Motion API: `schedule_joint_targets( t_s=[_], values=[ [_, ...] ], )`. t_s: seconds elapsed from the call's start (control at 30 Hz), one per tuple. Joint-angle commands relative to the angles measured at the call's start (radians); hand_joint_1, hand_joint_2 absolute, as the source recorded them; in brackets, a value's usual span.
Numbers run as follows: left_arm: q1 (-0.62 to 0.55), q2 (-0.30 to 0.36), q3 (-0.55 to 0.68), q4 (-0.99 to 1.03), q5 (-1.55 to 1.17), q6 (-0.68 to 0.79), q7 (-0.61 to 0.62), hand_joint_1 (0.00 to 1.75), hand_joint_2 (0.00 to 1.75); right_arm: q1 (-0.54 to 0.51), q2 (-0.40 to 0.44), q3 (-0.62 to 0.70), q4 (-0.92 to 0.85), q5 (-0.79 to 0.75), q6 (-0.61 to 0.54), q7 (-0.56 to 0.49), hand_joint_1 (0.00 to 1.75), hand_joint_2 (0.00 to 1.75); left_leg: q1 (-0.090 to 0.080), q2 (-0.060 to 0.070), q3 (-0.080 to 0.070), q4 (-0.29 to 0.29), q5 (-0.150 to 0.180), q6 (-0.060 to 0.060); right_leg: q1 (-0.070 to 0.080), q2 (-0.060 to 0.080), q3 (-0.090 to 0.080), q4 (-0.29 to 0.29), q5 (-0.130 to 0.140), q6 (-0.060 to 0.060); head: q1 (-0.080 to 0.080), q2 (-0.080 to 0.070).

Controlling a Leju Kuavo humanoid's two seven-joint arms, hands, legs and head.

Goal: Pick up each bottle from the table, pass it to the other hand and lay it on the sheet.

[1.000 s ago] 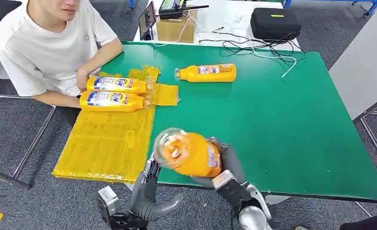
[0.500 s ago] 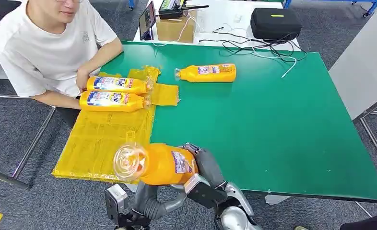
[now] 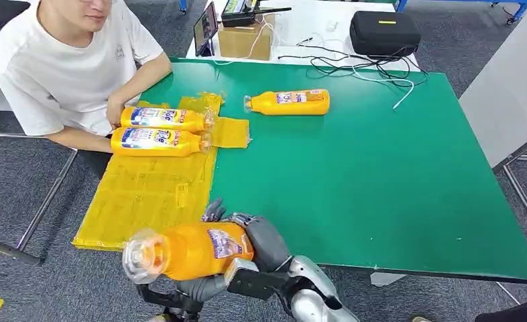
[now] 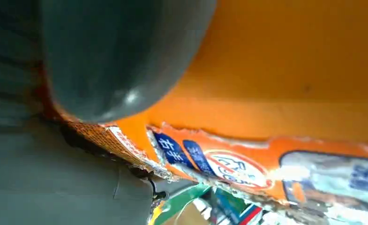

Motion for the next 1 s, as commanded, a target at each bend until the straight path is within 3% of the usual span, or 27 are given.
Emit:
schedule_joint_targets(
  t_s=[0.03, 0.07, 0.1, 0.13, 0.3, 0.53, 0.8, 0.87, 0.93, 1.0],
  values=[
    [-0.034, -0.065, 0.067, -0.018, 0.113, -0.111, 0.043, 1.52, 1.75, -0.005, 0.026, 0.146, 0.153, -0.005, 0.071, 0.009, 1.75, 1.75, 0.001, -0.002, 0.002, 0.000, -0.001, -0.001, 0.001, -0.002, 0.003, -0.001, -0.001, -0.001, 0.000, 0.000],
    [-0.034, -0.068, 0.066, -0.020, 0.114, -0.122, 0.037, 1.75, 1.75, -0.008, 0.032, 0.151, 0.159, -0.014, 0.076, 0.010, 0.40, 1.75, 0.002, -0.002, 0.004, 0.000, -0.002, -0.002, 0.002, -0.002, 0.005, -0.001, -0.002, -0.002, 0.000, 0.000],
    [-0.035, -0.072, 0.066, -0.020, 0.135, -0.152, 0.039, 1.75, 1.75, -0.011, 0.040, 0.154, 0.164, -0.025, 0.070, 0.006, 0.00, 1.75, 0.001, -0.002, 0.003, 0.000, -0.001, -0.001, 0.002, -0.003, 0.004, -0.001, -0.002, -0.002, 0.000, 0.000],
    [-0.034, -0.074, 0.066, -0.023, 0.148, -0.169, 0.040, 1.75, 1.75, -0.013, 0.046, 0.153, 0.170, -0.027, 0.067, 0.004, 0.00, 0.00, 0.002, -0.003, 0.004, 0.000, -0.002, -0.002, 0.002, -0.004, 0.005, -0.001, -0.003, -0.002, 0.000, 0.000],
    [-0.012, -0.068, 0.071, -0.082, 0.188, -0.258, -0.005, 1.75, 1.75, 0.041, 0.062, 0.084, 0.117, -0.115, 0.075, -0.050, 0.00, 0.00, 0.002, -0.003, 0.003, 0.000, -0.001, -0.001, 0.002, -0.004, 0.004, 0.000, -0.002, -0.002, 0.000, 0.000],
    [-0.001, -0.075, 0.098, -0.119, 0.191, -0.233, -0.015, 1.75, 1.75, 0.091, 0.056, 0.048, 0.083, -0.148, 0.081, -0.066, 0.00, 0.00, 0.002, -0.004, 0.003, 0.001, -0.002, -0.001, 0.002, -0.006, 0.004, 0.000, -0.003, -0.002, 0.000, 0.000],
    [-0.018, -0.109, 0.199, -0.150, 0.024, 0.105, -0.056, 1.75, 1.75, 0.133, 0.078, -0.002, 0.118, -0.179, -0.001, -0.087, 0.00, 0.00, 0.001, -0.003, 0.002, 0.000, -0.001, -0.002, 0.001, -0.004, 0.002, -0.001, -0.002, -0.002, 0.000, 0.000],
    [-0.028, -0.150, 0.282, -0.147, -0.089, 0.322, -0.111, 1.75, 1.75, 0.164, 0.076, -0.032, 0.117, -0.198, -0.045, -0.096, 0.00, 0.00, 0.002, -0.003, 0.004, 0.000, -0.002, -0.002, 0.002, -0.004, 0.005, -0.001, -0.003, -0.003, 0.000, 0.000],
    [-0.050, -0.140, 0.339, -0.154, -0.150, 0.421, -0.146, 1.75, 1.75, 0.178, 0.073, -0.045, 0.124, -0.209, -0.063, -0.108, 0.00, 0.00, 0.001, -0.002, 0.002, -0.001, -0.001, -0.002, 0.001, -0.003, 0.002, -0.001, -0.001, -0.002, 0.000, 0.000],
    [-0.054, -0.134, 0.348, -0.153, -0.147, 0.422, -0.141, 1.75, 1.75, 0.179, 0.071, -0.044, 0.126, -0.210, -0.065, -0.111, 0.00, 0.00, 0.001, -0.003, 0.002, -0.001, -0.001, -0.002, 0.001, -0.004, 0.003, -0.001, -0.002, -0.002, 0.000, 0.000]
  ],
)
